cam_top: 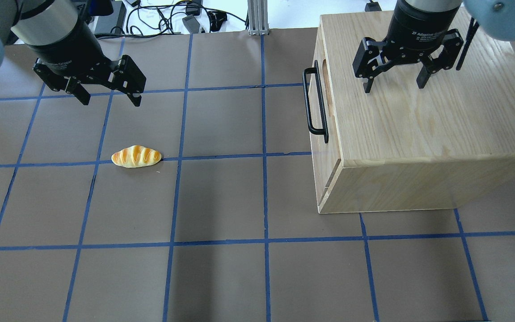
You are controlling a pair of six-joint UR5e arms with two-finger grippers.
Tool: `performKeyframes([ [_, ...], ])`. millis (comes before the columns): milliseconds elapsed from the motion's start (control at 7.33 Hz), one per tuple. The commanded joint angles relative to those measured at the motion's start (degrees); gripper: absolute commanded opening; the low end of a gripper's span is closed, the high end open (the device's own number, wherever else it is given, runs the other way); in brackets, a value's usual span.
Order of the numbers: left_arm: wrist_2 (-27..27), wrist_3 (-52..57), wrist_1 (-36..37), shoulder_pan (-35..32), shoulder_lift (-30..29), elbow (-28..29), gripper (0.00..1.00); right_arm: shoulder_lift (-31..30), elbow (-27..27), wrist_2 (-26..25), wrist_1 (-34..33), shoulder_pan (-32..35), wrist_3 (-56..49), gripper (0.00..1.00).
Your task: Open upper drawer
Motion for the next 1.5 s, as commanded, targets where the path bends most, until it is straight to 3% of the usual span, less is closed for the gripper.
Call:
performKeyframes([
  [0,0.3,0.0,0.0,0.0,0.4,-0.1,1.0,0.0,0.0,0.0,0.0,0.0,0.0,1.0],
  [1364,-0.3,-0.2,0.2,0.0,-0.7,-0.5,1.0,0.0,0.0,0.0,0.0,0.0,0.0,1.0],
])
